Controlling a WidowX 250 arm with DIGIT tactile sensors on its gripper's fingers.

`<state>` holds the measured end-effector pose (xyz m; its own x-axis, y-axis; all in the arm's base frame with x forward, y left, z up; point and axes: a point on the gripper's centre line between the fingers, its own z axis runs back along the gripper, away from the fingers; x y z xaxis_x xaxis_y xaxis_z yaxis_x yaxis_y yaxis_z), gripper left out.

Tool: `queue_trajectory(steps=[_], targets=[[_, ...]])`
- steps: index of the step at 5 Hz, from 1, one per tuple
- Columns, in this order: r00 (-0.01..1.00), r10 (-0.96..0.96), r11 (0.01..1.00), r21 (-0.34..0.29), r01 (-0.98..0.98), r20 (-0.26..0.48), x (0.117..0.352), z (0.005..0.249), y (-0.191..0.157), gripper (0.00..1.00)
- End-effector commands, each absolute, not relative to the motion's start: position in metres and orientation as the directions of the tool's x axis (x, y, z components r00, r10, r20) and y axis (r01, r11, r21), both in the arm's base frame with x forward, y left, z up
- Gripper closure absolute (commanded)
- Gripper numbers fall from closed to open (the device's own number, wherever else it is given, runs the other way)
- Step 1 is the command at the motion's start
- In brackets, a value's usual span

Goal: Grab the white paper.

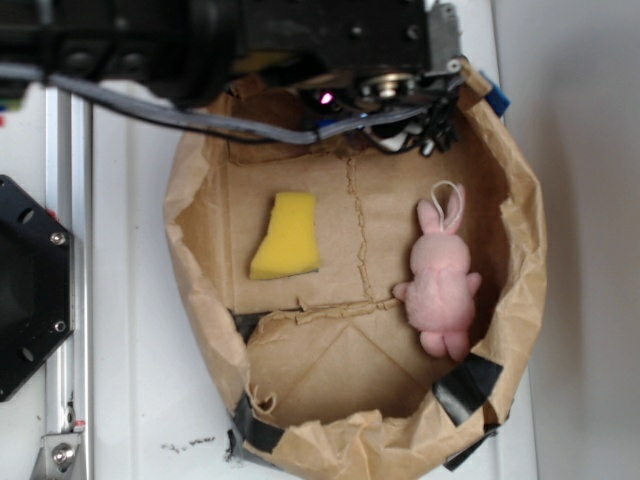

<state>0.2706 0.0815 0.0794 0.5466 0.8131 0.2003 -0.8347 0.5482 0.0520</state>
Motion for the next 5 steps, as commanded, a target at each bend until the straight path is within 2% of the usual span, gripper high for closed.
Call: queue_trajectory(steps=[1, 2, 5], targets=[[0.557, 0.789, 0.575, 0.009, -0.818, 0.257, 0.2657, 0.0982, 0.0782, 1.00], [0.554, 0.795, 0.569, 0.017, -0.822, 0.248, 0.2658, 0.0942, 0.0787, 0.00], [0.544, 0.799, 0.556, 0.031, -0.831, 0.255, 0.2643, 0.0894, 0.0773, 0.00]])
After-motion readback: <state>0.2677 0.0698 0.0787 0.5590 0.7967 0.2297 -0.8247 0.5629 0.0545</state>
